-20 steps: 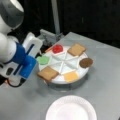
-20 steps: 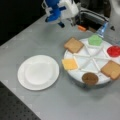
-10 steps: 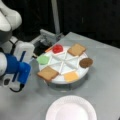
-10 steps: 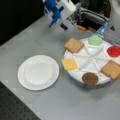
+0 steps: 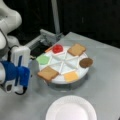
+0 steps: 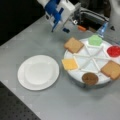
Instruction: Ingredient selection for cheeseburger or sandwich
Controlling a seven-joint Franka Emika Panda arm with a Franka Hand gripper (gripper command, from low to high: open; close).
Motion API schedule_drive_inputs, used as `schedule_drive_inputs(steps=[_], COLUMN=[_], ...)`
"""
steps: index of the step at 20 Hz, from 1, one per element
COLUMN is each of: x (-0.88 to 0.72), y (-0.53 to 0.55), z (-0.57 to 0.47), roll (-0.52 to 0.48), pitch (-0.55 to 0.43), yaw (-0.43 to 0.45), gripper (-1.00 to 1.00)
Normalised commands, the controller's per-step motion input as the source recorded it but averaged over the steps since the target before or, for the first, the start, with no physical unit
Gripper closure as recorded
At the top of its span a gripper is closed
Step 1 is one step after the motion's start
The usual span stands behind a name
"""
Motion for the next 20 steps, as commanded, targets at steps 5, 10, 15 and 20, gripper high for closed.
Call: schedule_drive_inputs(steps=[5, 10, 15, 20], x=[0.54, 0.53, 0.44, 0.40], y=[-0.43, -0.36, -0.21, -0.17], z=[-0.30, -0.26, -0.15, -0.19], roll=[0.417, 0.382, 0.376, 0.432], pitch=[-0.005, -0.054, 0.005, 0.006], yaw=[0.266, 0.251, 0.258, 0.213], gripper=[-1.00, -1.00, -1.00, -1.00])
